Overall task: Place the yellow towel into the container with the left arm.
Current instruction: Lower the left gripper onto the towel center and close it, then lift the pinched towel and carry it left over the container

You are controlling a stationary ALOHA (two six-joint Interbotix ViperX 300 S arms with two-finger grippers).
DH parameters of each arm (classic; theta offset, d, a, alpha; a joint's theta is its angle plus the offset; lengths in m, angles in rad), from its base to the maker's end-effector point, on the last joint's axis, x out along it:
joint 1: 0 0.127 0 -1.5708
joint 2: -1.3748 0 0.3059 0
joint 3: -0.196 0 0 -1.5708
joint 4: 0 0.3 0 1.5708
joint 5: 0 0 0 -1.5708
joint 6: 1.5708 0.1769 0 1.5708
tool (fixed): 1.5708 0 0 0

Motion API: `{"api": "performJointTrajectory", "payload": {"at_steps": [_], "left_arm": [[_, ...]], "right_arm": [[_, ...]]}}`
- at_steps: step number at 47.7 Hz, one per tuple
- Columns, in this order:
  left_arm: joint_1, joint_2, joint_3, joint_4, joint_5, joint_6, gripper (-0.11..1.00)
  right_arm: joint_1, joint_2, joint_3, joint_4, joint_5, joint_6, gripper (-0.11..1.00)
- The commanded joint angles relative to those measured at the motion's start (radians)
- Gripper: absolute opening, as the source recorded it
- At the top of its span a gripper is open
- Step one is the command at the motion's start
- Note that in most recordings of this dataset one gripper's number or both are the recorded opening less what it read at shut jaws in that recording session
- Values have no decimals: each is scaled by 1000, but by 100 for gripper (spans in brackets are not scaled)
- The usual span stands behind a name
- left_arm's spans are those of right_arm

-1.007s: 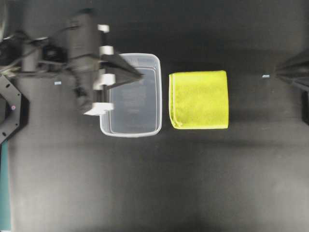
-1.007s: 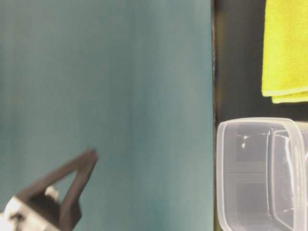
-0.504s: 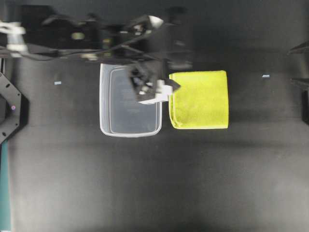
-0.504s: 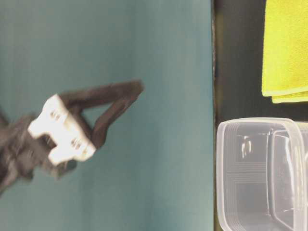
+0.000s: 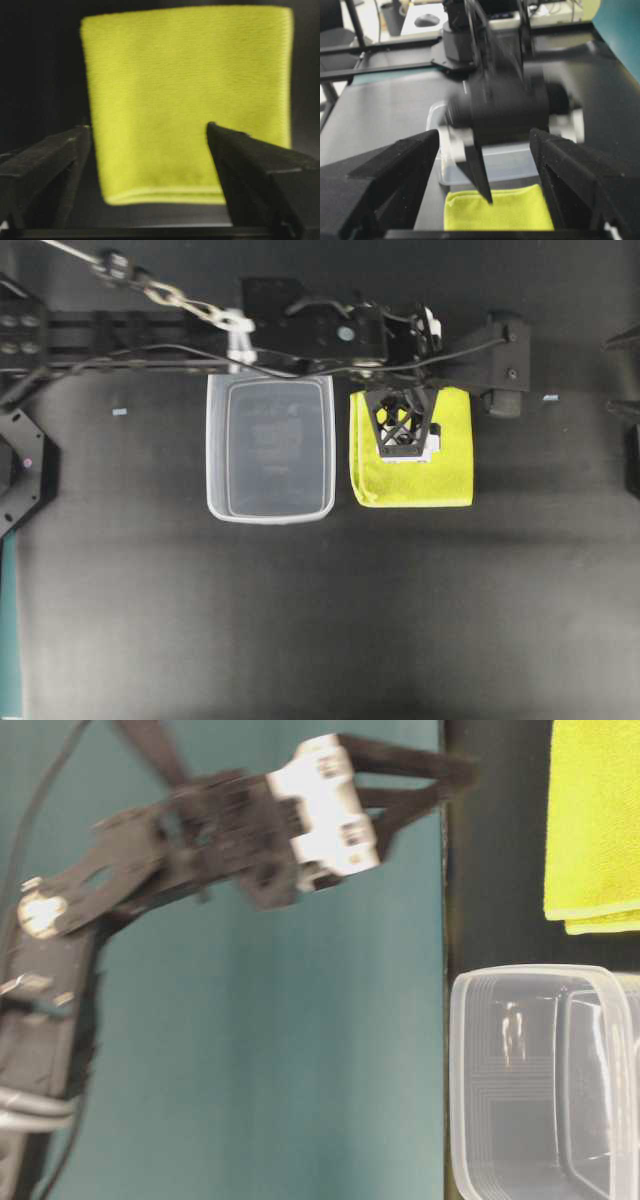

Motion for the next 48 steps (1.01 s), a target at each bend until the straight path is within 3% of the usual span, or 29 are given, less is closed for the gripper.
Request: {"api": "performJointTrajectory", "payload": {"at_steps": [1,15,27,31,42,48], "left_arm": [[2,44,-14,3,0,0,90],[-28,152,-12,3,-20,2,90],[-32,164,-11,3,-52,-3,85],[-35,161,-11,3,-44,0,71],[-43,91,-26,3,-21,3,10],[-43,0,-44,3,32,3,7]], "right_arm": [[-3,5,-15,3,-9,6,71],[-3,2,-15,3,-11,29,71],[-2,0,-17,3,-11,29,71],[-3,0,-17,3,-9,29,71],[-3,-8,-21,3,-6,29,71],[-3,-17,-29,3,-8,29,71]]}}
